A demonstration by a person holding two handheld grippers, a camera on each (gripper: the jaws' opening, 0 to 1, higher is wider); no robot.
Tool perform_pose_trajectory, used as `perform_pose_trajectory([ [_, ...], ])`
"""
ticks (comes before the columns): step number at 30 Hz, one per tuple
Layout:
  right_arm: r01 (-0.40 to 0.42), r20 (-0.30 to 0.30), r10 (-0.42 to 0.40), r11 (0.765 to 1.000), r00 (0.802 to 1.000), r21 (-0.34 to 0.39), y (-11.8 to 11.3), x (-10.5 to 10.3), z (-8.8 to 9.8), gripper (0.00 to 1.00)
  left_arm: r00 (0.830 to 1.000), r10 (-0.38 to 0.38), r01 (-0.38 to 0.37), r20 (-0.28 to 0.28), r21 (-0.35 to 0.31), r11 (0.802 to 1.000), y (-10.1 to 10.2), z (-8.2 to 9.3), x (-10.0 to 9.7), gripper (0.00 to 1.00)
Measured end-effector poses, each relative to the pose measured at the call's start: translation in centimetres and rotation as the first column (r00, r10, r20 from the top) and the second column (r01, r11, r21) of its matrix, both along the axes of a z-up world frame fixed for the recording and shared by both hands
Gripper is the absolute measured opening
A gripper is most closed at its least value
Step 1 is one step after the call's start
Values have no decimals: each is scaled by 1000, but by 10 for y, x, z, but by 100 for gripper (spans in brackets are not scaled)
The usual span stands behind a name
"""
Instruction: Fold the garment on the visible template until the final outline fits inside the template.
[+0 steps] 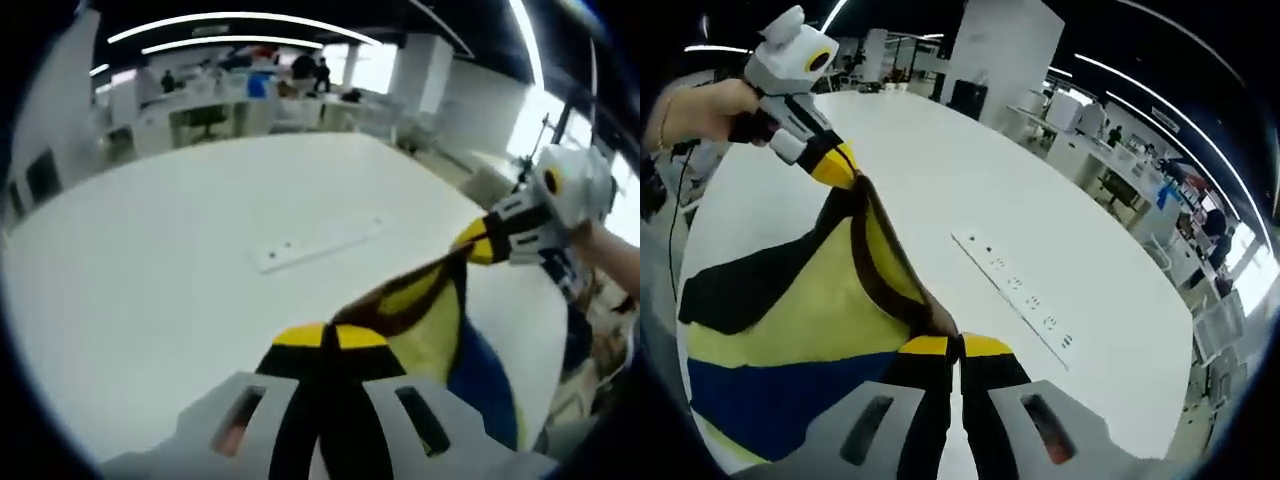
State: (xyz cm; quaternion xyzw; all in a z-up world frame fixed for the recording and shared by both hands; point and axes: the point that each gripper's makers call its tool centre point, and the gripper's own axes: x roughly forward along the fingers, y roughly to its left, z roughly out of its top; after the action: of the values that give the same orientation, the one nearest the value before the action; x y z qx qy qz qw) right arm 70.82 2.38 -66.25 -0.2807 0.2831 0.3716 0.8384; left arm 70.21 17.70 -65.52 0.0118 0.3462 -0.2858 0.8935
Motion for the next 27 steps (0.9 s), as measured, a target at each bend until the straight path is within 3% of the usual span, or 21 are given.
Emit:
perform_pose_trajectory([
  [12,59,-67,-55,997,996,50,5,26,-34,2,999,26,-25,-36,24,999,6,-29,21,0],
  [22,88,-111,-85,996,990,27,8,35,-72,2,998,16,-10,-62,96,995,8,-68,31,0],
  [27,72,-110,-72,997,991,-5,10,39,-87,2,997,28,-22,-72,93,995,10,-80,36,0],
])
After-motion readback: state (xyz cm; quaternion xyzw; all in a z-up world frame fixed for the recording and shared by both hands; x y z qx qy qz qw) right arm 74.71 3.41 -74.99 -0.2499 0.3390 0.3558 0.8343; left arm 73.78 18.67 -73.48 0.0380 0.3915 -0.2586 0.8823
